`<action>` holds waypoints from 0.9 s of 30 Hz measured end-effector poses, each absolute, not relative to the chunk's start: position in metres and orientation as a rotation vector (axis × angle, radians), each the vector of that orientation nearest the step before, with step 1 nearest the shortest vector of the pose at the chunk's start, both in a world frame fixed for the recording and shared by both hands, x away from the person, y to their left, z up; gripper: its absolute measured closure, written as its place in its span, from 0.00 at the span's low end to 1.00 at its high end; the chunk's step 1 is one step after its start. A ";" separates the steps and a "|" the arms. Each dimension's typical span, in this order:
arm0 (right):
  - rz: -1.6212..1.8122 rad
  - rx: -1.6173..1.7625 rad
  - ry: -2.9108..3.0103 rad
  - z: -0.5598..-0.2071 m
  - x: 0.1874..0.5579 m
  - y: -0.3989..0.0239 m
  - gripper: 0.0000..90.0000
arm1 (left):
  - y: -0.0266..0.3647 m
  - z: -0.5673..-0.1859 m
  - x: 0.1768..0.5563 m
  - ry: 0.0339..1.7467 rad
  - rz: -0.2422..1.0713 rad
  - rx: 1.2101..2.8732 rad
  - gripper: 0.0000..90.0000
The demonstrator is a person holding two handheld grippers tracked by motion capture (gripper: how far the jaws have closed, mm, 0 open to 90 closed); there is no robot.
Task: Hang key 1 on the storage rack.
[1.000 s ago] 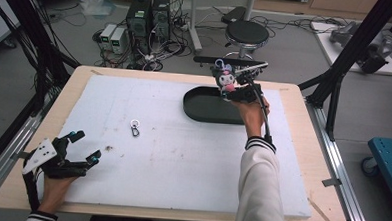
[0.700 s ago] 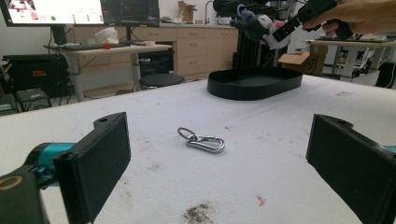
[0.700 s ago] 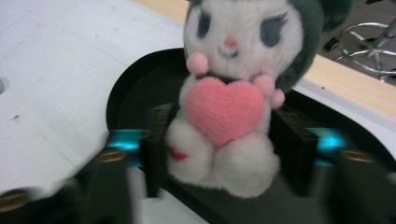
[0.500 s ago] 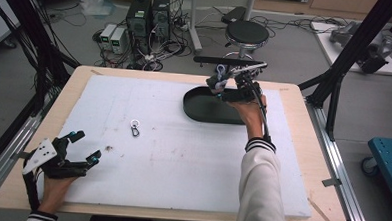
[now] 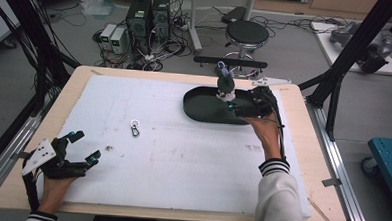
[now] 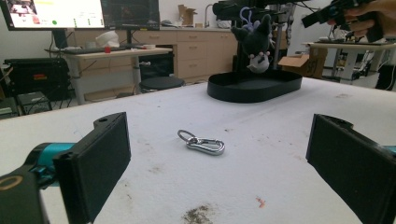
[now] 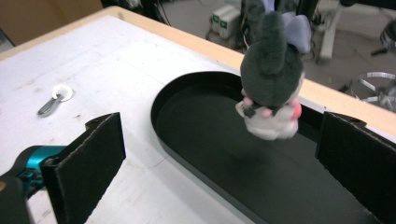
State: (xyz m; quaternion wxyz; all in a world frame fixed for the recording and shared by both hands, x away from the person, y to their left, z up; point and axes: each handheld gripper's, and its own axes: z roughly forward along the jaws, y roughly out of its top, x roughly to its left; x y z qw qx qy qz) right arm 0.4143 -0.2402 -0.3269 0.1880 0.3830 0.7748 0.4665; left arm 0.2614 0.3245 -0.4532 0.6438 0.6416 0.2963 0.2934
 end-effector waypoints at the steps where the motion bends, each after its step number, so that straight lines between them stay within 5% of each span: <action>1: 1.345 1.055 2.165 -0.328 0.405 -0.246 0.01 | 0.324 -0.453 0.261 0.676 0.670 1.461 0.08; 27: 1.554 0.902 2.026 -0.353 0.337 -0.272 0.01 | 0.324 -0.453 0.262 0.691 0.670 1.459 0.08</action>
